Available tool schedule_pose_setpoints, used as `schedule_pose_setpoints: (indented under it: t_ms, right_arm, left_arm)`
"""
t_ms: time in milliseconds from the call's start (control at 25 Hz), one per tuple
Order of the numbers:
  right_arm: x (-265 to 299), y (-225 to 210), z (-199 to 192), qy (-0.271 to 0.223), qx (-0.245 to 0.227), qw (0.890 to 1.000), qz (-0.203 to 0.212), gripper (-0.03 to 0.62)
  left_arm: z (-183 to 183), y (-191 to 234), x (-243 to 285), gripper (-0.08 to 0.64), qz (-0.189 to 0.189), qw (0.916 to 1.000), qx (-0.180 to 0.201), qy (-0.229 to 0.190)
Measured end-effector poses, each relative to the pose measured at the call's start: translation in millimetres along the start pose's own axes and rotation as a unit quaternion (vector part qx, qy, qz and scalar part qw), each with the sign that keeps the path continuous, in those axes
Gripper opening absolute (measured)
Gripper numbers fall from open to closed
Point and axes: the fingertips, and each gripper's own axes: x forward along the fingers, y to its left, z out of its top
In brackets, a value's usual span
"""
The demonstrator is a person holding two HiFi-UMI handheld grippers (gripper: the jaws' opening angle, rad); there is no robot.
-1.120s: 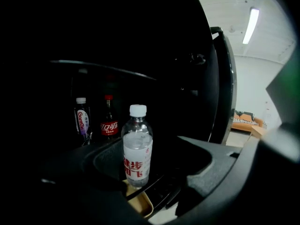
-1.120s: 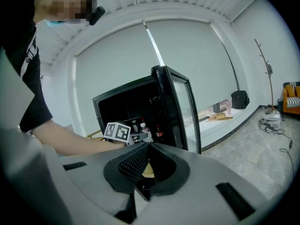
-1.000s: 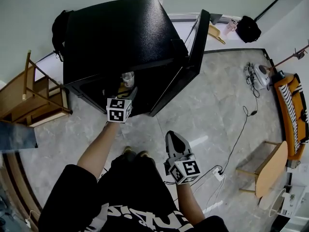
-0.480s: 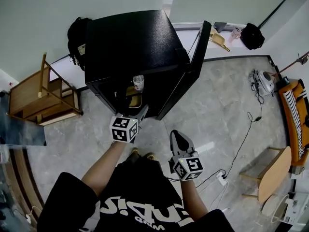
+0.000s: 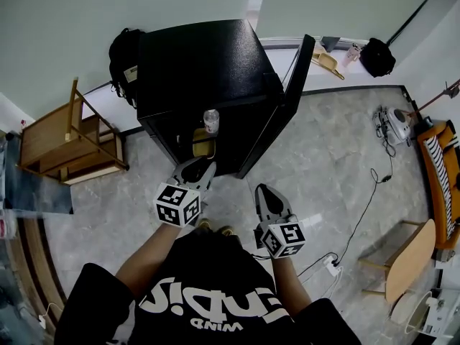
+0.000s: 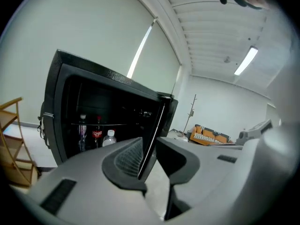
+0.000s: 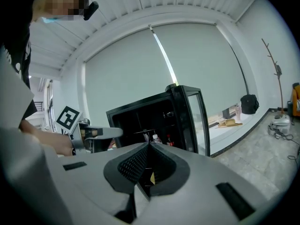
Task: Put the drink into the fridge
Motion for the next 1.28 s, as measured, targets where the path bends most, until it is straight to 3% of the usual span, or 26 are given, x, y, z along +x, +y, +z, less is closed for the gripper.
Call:
schedule_pose_setpoints:
  t_ms: [80,240,400,680,960,1280]
  right_arm:
    - [0,2,6,-0.003,-0.005,1.0,0.004,0.023]
    - [-5,4,17,-0.011,-0.011,1.0,0.007,0.023]
    - [-12,5,27,-0.014,-0.014,1.0,0.007,0.023]
    - [-24,1,42,-0.039,-0.038,0.998,-0.009,0.023]
    - [-27,0,37,-0.07,-0.045,0.996,-0.022,0.023]
    - [-20,-1,25,-0.059,-0.048,0.997,-0.029,0.023]
  left_arm:
    - [7,-4,-10,0.051,-0.007,0.9999,-0.002,-0.01]
    - [15,-10,-29,0.011,-0.023,0.9996,0.007,-0.015]
    - [21,-9,-48,0.009,-0.028,0.9994,0.013,-0.014]
    - [27,-12,-68,0.008,-0.025,0.9976,0.056,-0.033]
    - [19,-14,-64,0.008,-0.034,0.9943,0.072,-0.071]
    - [13,-5,-57,0.008,-0.019,0.9923,0.095,-0.077]
